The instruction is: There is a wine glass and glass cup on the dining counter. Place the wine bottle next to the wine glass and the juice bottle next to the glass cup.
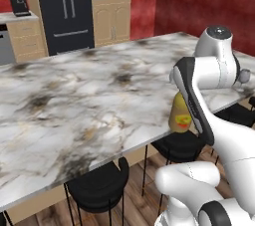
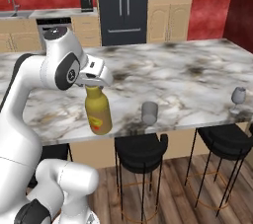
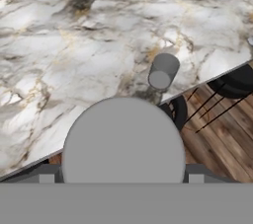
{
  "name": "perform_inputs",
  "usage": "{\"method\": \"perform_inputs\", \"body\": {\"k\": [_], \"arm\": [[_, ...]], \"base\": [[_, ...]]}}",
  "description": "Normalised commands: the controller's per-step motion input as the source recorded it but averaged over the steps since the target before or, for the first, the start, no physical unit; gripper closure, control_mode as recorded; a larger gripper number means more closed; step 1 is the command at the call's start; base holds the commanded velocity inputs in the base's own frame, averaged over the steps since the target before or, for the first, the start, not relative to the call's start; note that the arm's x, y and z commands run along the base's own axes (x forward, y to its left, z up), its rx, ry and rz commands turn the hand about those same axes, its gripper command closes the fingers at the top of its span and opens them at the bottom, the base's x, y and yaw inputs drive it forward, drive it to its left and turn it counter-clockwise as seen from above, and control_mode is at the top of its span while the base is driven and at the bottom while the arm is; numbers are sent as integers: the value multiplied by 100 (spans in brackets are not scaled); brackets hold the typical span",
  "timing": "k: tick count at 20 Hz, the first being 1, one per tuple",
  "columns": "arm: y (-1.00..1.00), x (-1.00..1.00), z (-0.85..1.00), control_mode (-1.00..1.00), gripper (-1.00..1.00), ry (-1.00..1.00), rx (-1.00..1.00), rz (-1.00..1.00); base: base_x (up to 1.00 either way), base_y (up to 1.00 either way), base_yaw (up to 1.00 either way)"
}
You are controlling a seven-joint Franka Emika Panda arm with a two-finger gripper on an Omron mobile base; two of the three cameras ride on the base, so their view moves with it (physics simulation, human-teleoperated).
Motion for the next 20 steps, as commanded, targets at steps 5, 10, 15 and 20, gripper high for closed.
{"method": "perform_inputs", "body": {"k": [5,10,15,20], "arm": [[0,0,0,100,100,0,0,0],[0,0,0,100,100,0,0,0],[0,0,0,100,100,0,0,0],[0,0,0,100,100,0,0,0]], "base": [[58,-4,9],[15,0,0],[1,0,0],[3,-1,0]]}}
